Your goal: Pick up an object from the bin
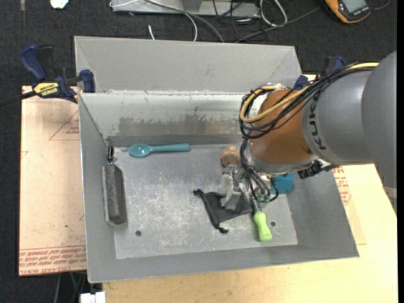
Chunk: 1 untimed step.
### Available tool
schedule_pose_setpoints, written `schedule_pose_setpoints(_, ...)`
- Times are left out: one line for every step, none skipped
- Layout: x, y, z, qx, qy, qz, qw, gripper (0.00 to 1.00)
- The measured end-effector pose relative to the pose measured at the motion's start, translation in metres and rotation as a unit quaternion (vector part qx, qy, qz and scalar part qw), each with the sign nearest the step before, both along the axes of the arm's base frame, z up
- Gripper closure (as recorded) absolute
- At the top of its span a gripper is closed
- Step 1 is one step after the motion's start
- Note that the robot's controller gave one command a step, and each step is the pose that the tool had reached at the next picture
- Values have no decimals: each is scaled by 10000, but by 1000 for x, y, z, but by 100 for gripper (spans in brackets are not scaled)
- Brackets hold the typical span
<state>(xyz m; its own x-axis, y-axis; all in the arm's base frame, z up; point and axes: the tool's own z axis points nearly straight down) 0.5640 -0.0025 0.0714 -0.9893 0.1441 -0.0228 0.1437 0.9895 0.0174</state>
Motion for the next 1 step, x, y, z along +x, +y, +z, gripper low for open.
schedule_pose_setpoints(0, 0, 0, 0, 0, 0, 10000, 100)
